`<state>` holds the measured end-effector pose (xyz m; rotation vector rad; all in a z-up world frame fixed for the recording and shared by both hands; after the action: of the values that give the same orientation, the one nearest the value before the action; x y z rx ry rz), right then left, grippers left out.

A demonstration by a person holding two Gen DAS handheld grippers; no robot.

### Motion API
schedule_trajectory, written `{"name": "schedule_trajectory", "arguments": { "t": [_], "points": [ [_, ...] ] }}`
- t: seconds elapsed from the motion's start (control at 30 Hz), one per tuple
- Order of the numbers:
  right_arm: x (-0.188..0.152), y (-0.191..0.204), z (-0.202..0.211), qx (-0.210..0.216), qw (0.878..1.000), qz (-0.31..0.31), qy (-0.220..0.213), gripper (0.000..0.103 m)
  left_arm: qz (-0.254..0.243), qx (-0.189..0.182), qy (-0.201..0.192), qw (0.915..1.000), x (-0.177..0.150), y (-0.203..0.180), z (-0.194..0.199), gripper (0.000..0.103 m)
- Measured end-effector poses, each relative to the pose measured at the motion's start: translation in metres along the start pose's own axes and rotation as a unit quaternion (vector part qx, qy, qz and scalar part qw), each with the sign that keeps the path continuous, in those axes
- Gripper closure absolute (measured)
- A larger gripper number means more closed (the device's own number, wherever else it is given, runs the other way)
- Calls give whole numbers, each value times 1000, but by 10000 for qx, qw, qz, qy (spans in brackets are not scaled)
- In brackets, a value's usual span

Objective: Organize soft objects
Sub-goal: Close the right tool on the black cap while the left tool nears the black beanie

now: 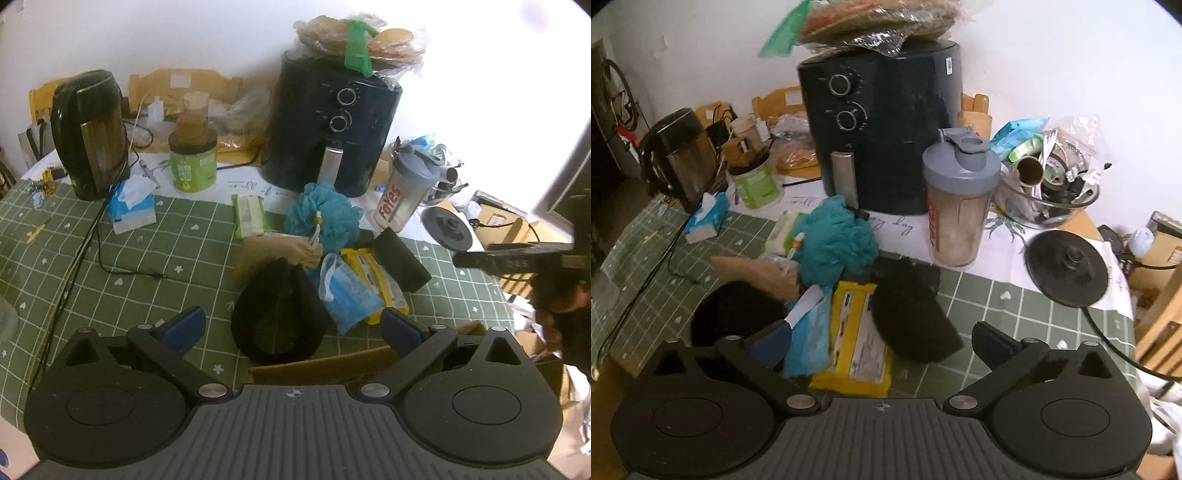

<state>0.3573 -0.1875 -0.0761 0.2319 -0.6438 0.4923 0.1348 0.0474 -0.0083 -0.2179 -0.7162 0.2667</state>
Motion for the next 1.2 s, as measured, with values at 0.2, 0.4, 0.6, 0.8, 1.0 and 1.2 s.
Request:
{"name": "schedule_trajectory", "arguments": {
  "t": [0.2,0.4,0.6,0.8,1.0,1.2],
  "points": [
    [1,0,-50,-115,9991,412,-45,0,113,13,69,9999,-4,8,0,0],
    [1,-6,-90,-51,9983,554,-141,0,259,67,119,9996,-10,17,2,0],
    [-5,-13,-128,185,9985,496,145,1,366,148,144,9991,-16,24,7,0],
    [-9,-19,-150,456,9975,56,540,24,482,227,139,9985,-18,30,9,0],
    [-9,-18,-144,313,9961,-92,816,29,456,225,110,9986,-13,29,7,0],
    [-10,-13,-118,-35,9953,376,889,30,375,182,68,9991,-7,27,4,0]
  ]
}}
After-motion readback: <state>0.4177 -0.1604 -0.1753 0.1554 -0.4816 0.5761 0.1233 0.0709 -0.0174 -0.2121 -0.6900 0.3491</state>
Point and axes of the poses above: each gripper's, at about its wrist camera, not at the fingertips, and z roughly against the way its jaws point, y to its left, x to its top, the point moved 3 cm from there along -z, roughly the way its jaws point, and after that the axes turned 10 degrees about -x, right-handed, at the moved point
